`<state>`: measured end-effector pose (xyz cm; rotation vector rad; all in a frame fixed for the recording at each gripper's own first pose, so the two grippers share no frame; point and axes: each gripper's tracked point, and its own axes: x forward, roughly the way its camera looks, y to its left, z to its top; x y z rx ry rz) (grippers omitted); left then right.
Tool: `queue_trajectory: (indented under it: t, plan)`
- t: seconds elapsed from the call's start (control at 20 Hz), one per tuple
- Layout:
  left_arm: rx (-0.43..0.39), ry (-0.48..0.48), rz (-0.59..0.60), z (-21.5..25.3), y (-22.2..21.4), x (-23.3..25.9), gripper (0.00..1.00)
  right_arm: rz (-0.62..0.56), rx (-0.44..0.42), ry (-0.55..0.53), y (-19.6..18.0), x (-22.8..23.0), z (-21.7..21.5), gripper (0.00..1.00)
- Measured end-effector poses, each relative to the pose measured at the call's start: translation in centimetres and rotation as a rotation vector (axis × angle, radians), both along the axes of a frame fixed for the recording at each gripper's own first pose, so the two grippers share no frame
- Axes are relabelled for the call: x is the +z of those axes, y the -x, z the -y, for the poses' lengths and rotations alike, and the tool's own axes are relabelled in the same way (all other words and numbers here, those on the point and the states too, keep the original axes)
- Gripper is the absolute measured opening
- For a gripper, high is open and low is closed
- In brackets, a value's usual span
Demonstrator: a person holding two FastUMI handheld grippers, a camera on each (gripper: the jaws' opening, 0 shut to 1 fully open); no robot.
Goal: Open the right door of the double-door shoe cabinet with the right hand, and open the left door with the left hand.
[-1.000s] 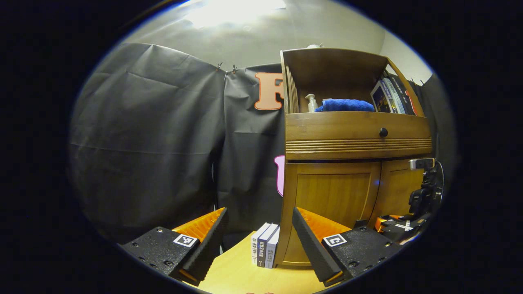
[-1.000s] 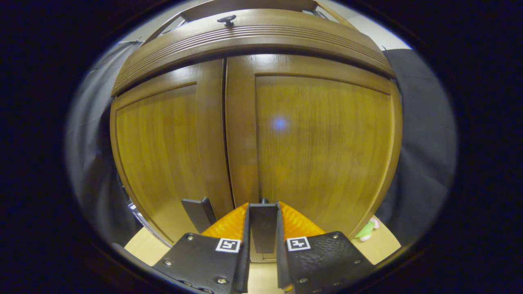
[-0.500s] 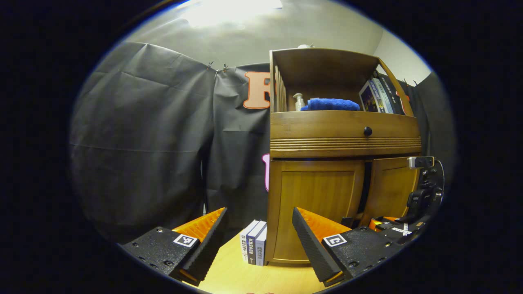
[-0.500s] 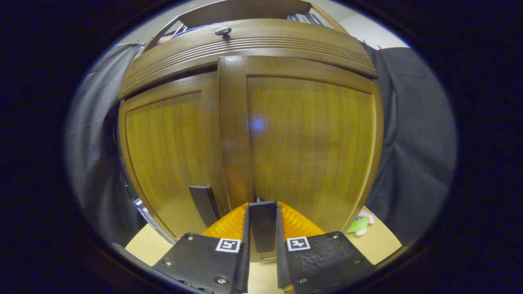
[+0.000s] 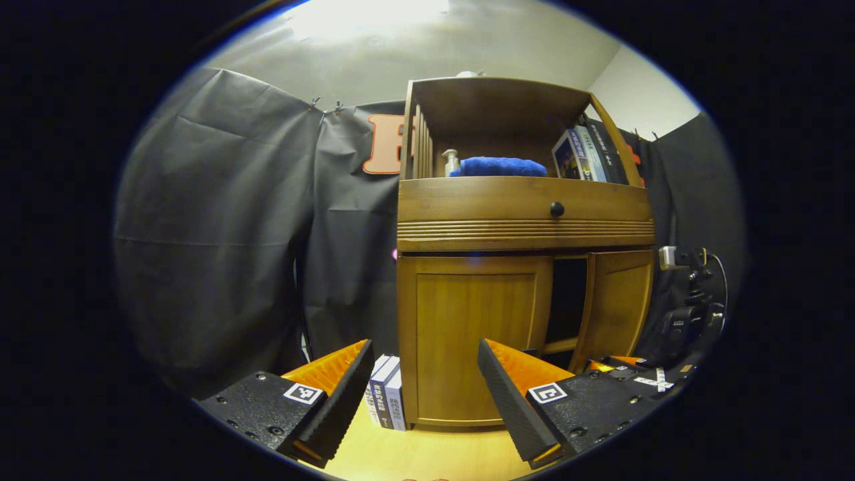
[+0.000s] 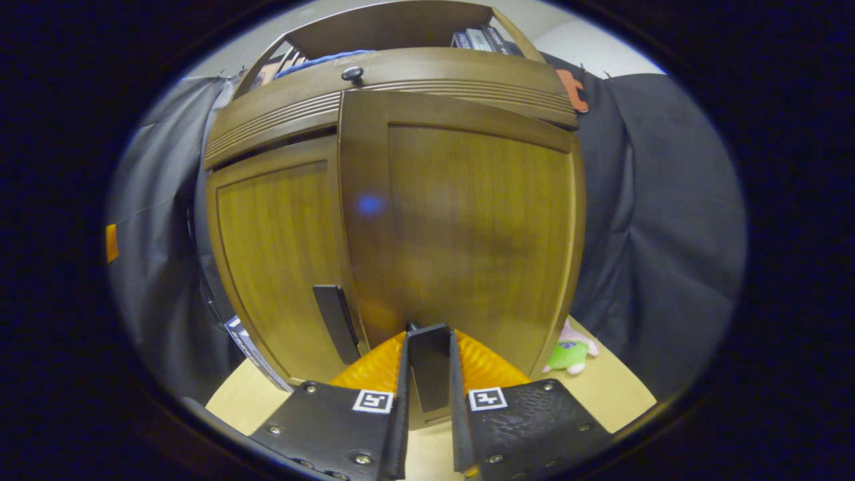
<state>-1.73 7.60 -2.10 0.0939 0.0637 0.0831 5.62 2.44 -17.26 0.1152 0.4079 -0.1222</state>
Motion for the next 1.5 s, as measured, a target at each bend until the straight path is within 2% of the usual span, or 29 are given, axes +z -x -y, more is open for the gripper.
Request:
queue_trajectory:
  t: [0.65, 0.7, 0.75, 0.95, 1.0, 1.15, 1.4, 1.5]
  plan:
    - [-0.176, 0.01, -0.038, 5.8, 0.9, -1.5, 0.94, 0.002, -0.117, -0.012, 6.4, 1.1, 4.8, 0.27]
    - [-0.185, 0.008, -0.041, 6.0, 1.0, -1.6, 0.96, 0.003, -0.128, -0.012, 6.8, 1.1, 5.2, 0.26]
    - [-0.192, 0.005, -0.043, 6.3, 1.1, -1.7, 0.94, 0.002, -0.137, -0.014, 7.1, 1.2, 5.6, 0.26]
    - [-0.218, 0.01, -0.05, 7.4, 1.3, -1.9, 0.96, 0.004, -0.168, -0.01, 8.2, 1.4, 6.8, 0.27]
    - [-0.224, 0.013, -0.05, 7.7, 1.3, -1.9, 0.94, 0.005, -0.176, -0.006, 8.5, 1.5, 7.0, 0.27]
    - [-0.238, 0.016, -0.054, 8.3, 1.4, -2.2, 0.96, 0.006, -0.197, 0.005, 9.3, 1.7, 8.1, 0.26]
    - [-0.265, 0.031, -0.067, 9.5, 1.8, -2.6, 0.94, 0.006, -0.231, 0.023, 10.5, 2.1, 9.9, 0.26]
    - [-0.274, 0.035, -0.07, 10.0, 1.8, -2.7, 0.96, 0.005, -0.249, 0.027, 10.7, 2.1, 10.3, 0.26]
